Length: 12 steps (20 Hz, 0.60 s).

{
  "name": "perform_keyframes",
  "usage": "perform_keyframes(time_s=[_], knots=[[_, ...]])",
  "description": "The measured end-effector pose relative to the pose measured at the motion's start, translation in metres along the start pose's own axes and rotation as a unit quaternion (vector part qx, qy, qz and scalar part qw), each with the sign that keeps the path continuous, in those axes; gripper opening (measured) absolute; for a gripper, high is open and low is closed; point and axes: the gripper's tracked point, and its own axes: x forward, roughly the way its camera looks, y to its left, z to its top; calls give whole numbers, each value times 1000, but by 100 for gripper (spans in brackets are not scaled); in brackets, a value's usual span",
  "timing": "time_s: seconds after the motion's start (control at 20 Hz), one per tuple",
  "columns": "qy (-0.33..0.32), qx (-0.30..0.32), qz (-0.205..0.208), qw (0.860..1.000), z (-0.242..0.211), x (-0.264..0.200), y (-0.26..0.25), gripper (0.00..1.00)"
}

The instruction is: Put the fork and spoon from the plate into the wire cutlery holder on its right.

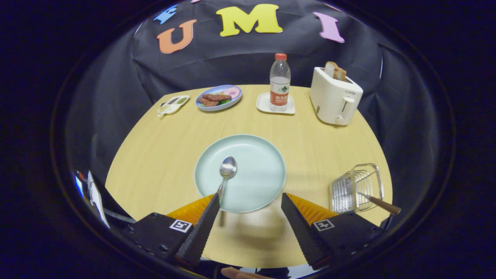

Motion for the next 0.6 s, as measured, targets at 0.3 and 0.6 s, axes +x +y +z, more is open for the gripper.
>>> perform_keyframes(time_s=[0.3, 0.6], knots=[[-2, 54, -29, 998, -17, 36, 40, 90], [-7, 79, -74, 994, -25, 62, 41, 59]])
